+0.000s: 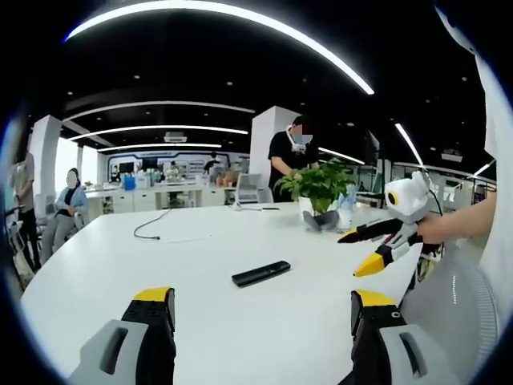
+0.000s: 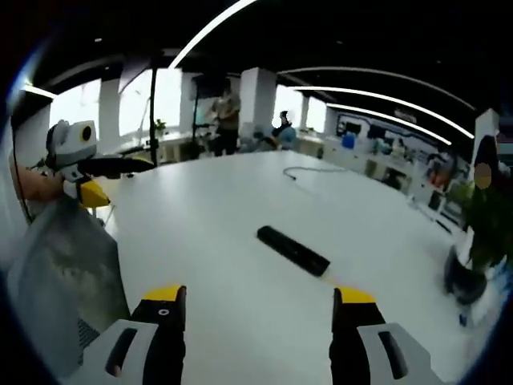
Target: Press the specified remote control buttons in sequence, fully releasing each button before pressing the next.
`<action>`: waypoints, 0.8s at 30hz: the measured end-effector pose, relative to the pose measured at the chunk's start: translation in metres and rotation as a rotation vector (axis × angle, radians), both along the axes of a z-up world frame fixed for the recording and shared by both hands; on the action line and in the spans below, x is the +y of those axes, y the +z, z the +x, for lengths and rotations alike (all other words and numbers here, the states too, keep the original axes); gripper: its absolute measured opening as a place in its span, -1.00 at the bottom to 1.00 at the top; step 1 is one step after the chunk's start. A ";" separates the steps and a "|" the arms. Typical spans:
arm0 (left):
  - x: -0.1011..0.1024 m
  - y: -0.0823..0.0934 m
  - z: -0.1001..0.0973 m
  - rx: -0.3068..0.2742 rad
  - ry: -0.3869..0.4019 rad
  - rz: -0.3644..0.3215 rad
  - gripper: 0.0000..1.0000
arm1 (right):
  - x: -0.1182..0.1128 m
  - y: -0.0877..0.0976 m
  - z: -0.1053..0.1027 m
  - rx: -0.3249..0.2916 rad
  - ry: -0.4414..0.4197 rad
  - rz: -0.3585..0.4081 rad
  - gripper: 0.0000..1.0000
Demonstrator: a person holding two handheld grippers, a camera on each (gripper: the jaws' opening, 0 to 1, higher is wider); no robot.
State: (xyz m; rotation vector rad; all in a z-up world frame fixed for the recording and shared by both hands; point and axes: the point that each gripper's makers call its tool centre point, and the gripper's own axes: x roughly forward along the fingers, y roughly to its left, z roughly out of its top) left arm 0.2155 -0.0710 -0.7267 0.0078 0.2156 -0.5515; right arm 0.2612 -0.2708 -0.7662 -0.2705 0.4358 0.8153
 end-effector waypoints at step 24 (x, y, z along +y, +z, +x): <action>0.006 0.000 0.002 0.009 0.033 -0.019 0.89 | -0.035 0.025 -0.038 -0.043 -0.160 0.150 0.43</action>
